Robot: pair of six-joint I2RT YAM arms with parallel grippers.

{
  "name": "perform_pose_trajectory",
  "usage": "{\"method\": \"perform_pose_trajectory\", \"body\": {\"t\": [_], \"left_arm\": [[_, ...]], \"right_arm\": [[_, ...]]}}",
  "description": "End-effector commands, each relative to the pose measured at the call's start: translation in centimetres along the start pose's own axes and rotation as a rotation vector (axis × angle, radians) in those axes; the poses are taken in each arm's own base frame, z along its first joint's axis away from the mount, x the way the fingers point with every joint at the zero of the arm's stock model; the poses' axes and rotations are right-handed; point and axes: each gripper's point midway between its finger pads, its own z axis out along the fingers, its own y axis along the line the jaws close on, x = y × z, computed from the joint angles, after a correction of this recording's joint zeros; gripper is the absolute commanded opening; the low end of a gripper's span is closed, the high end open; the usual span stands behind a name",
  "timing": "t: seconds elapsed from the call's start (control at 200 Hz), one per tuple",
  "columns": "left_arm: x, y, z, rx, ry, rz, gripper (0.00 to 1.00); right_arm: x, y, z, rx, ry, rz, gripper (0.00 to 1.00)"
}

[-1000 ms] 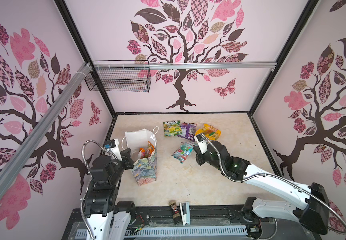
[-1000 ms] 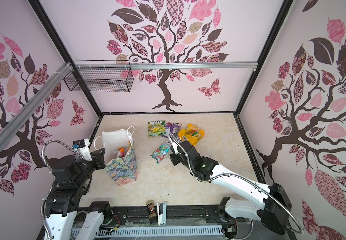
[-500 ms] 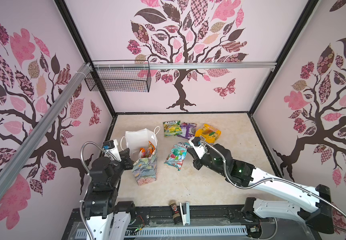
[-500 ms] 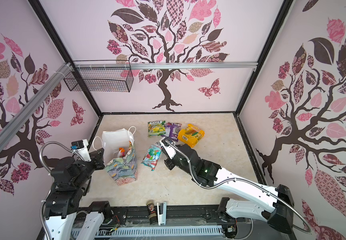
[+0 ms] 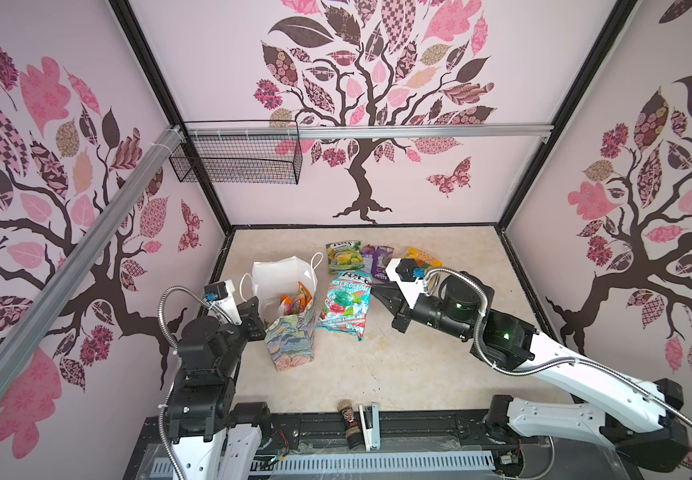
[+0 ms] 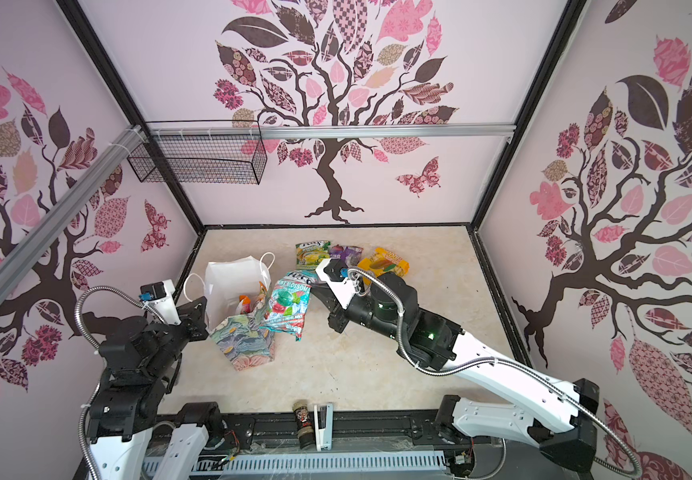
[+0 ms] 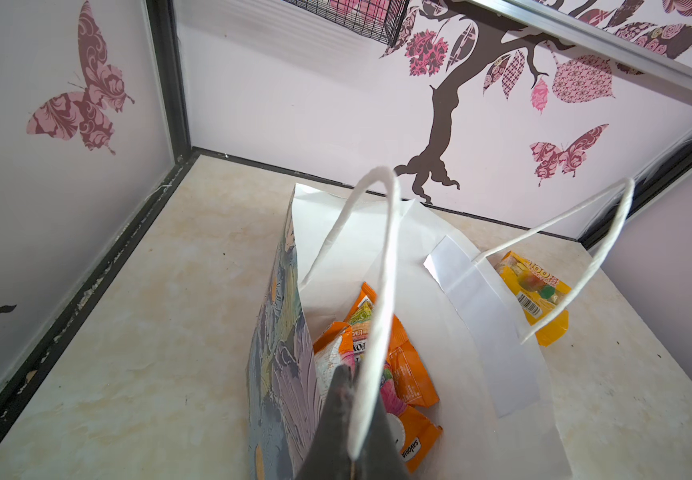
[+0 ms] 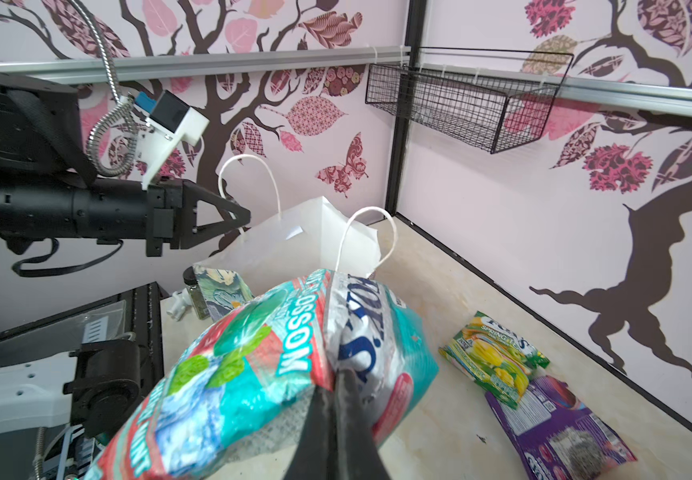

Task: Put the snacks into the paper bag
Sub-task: 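Lift the Mint Blossom packet and carry it toward the paper bag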

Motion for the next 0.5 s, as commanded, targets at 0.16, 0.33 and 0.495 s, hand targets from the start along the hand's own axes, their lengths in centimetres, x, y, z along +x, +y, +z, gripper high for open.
{"method": "perform_pose_trajectory", "body": {"t": [0.16, 0.33, 0.495], "left_arm": [[-0.6, -0.5, -0.2, 0.028, -0.038, -0.001, 0.00], [-0.7, -0.7, -0.1, 0.040, -0.039, -0.005, 0.00], [-0.8, -0.6, -0.3, 0.038, -0.049, -0.004, 0.00]], "right_arm": [[-5.0, 2.0, 0.6, -0.120, -0.086, 0.001, 0.00], [-6.2, 3.1, 1.8, -0.191, -0.090, -0.008, 0.00], [-6.6, 4.7, 3.9, -0.294, -0.052, -0.059, 0.00]]}}
